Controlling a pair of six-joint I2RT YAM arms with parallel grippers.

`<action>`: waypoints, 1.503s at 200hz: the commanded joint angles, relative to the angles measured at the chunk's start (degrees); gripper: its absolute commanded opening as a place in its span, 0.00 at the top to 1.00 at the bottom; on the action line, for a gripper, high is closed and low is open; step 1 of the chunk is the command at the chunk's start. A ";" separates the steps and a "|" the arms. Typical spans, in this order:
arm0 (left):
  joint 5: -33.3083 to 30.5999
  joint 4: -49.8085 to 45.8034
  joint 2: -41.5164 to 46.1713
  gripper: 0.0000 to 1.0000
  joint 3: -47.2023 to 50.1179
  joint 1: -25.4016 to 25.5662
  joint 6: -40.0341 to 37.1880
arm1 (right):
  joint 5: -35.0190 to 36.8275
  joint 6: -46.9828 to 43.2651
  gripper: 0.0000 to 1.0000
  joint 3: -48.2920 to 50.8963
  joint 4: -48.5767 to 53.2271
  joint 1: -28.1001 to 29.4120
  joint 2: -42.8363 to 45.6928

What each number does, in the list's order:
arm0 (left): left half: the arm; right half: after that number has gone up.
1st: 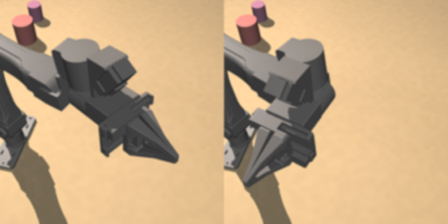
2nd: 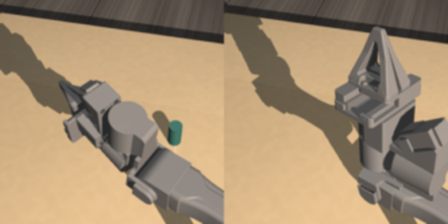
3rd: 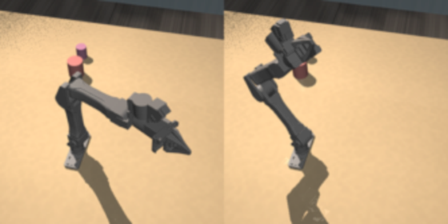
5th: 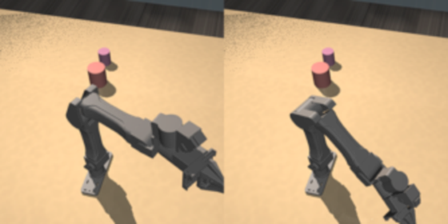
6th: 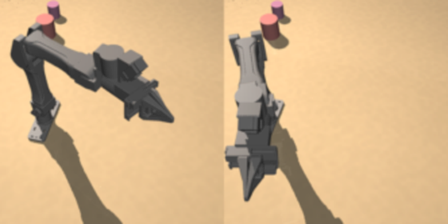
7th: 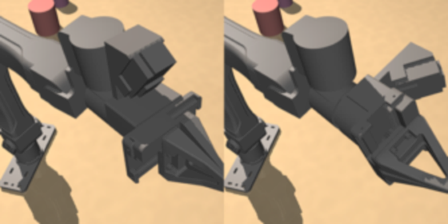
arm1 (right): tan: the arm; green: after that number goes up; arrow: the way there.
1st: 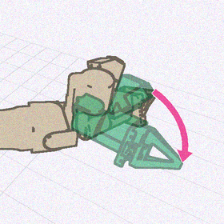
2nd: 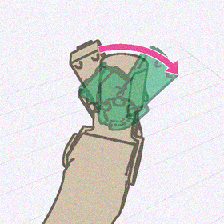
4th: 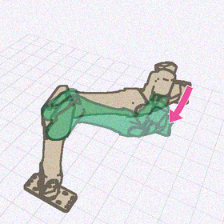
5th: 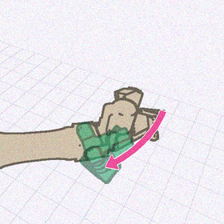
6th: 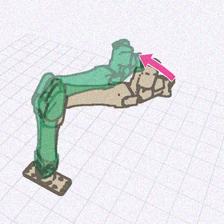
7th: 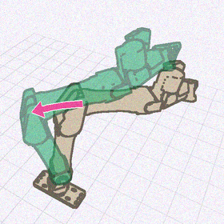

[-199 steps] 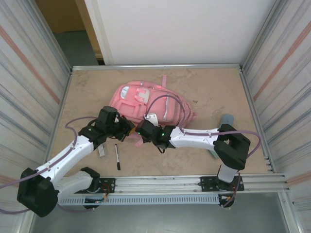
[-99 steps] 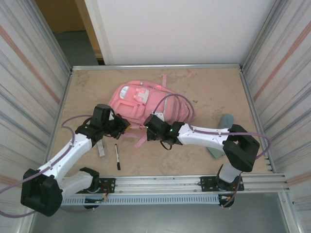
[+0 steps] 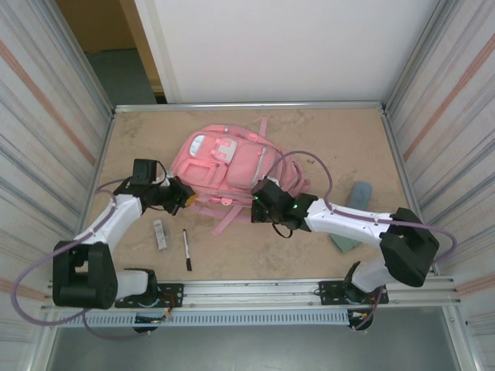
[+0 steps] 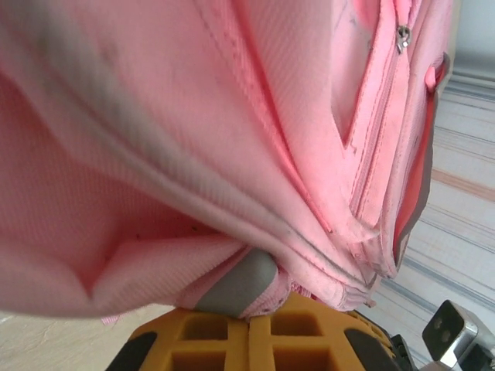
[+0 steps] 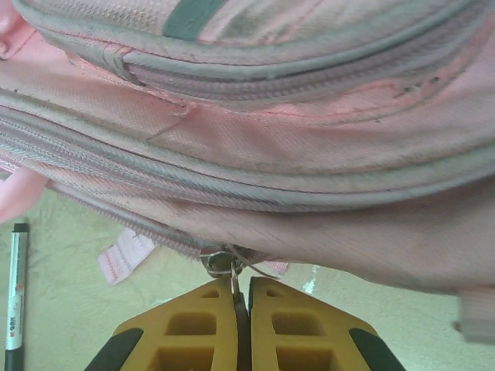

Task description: Pack books, pencil case, and school supplies into a backpack

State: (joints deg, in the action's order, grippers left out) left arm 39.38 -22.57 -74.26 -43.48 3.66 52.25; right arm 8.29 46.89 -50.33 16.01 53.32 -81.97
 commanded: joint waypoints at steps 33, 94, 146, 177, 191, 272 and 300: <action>-7.50 4.63 -11.57 1.00 -12.15 -5.33 -0.27 | 0.24 -5.67 1.00 1.82 14.39 -3.17 3.52; -8.11 6.52 -9.48 1.00 -6.60 -5.41 0.64 | -1.19 -6.91 1.00 2.74 15.74 -5.53 1.53; -6.65 7.23 -6.41 0.55 -2.67 -5.34 -1.23 | -7.20 -10.65 1.00 1.73 13.09 -5.25 1.47; -7.88 1.25 1.41 0.38 0.23 -5.12 -2.74 | -16.96 -12.82 1.00 1.14 7.70 -3.98 1.65; -10.26 -1.19 7.97 0.33 4.13 -2.80 -0.80 | -17.59 -13.26 1.00 -1.04 6.84 -1.61 0.79; -44.34 -8.58 39.37 0.28 18.31 31.80 30.13 | -23.57 -15.82 1.00 -15.99 4.56 5.28 -10.49; -43.11 -6.31 35.30 0.27 17.69 32.59 29.98 | -25.24 -15.70 1.00 -17.70 4.19 6.94 -12.71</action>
State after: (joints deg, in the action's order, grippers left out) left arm 2.02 -28.77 -35.62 -24.69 35.77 77.89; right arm -12.88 32.69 -65.25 22.92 58.72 -93.67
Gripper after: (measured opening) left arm 0.727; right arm 0.065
